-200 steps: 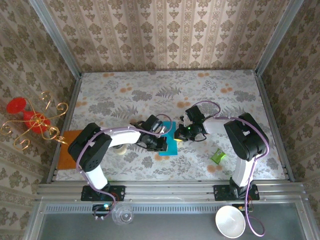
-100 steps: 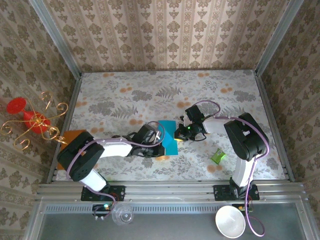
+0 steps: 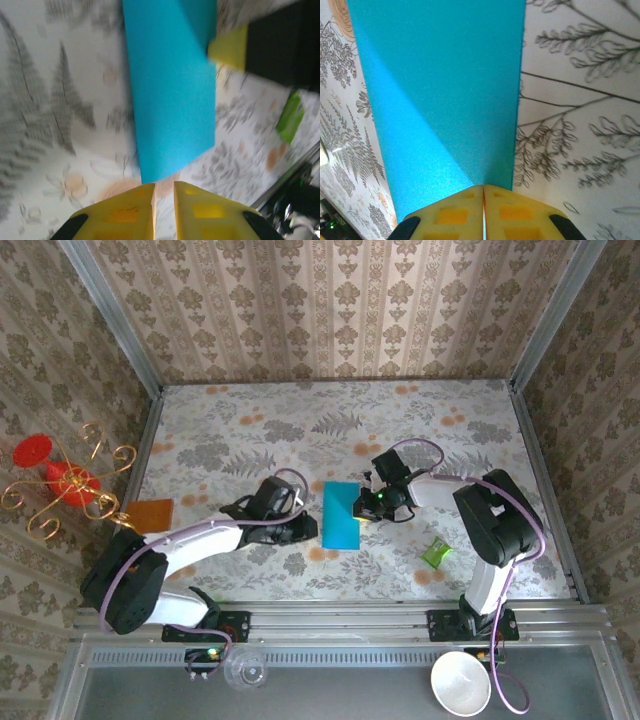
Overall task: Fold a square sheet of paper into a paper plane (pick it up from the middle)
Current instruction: First fold the square sheet of paper in half at the center of the table, then fold the triangle a second time at the center of the table.
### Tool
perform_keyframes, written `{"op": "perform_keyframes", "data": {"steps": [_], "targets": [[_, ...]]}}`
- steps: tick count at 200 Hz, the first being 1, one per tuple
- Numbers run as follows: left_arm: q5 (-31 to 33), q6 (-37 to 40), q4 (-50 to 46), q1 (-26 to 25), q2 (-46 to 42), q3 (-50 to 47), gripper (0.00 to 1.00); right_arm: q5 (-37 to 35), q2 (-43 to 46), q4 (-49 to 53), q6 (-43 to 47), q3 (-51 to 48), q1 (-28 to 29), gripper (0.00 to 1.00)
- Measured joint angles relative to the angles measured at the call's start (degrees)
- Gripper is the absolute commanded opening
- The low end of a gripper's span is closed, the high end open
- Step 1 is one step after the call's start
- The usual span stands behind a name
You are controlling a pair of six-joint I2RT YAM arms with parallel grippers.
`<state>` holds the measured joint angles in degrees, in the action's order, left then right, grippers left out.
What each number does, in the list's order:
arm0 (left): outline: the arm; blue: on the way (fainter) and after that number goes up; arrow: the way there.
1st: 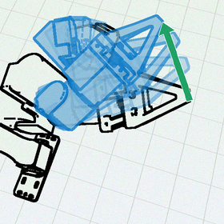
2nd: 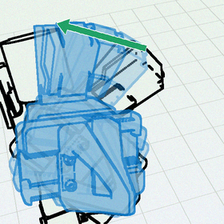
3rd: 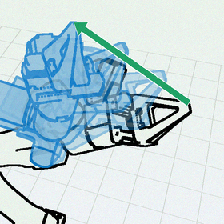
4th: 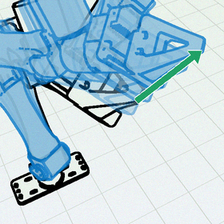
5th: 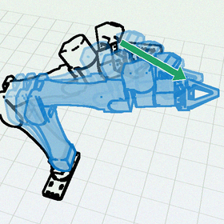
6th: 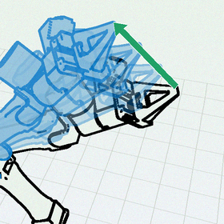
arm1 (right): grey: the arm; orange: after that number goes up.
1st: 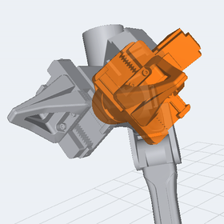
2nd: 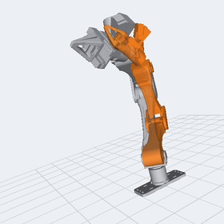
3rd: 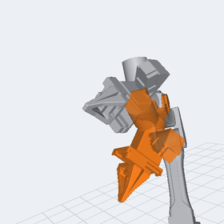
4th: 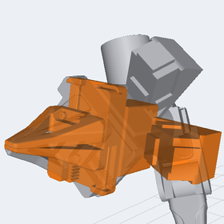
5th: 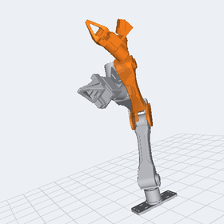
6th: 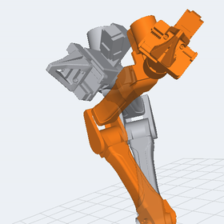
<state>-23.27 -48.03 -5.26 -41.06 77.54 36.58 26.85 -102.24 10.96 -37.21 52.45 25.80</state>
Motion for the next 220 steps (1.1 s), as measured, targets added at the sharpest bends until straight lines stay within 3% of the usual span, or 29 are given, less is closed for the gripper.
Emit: {"op": "perform_keyframes", "data": {"steps": [32,99,220], "targets": [[-0.37,0.02,2.6,3.21,7.1,5.88,0.24,-0.85,2.93,-0.48,-0.46,0.9,0.0,0.21],[-5.9,1.27,5.25,3.23,22.75,15.65,0.23,-5.14,10.62,-4.81,-5.25,-4.15,-0.11,0.31],[-7.69,2.54,3.87,5.86,29.7,18.88,0.17,-2.89,8.85,-6.56,-8.92,-7.82,0.35,0.26]]}}
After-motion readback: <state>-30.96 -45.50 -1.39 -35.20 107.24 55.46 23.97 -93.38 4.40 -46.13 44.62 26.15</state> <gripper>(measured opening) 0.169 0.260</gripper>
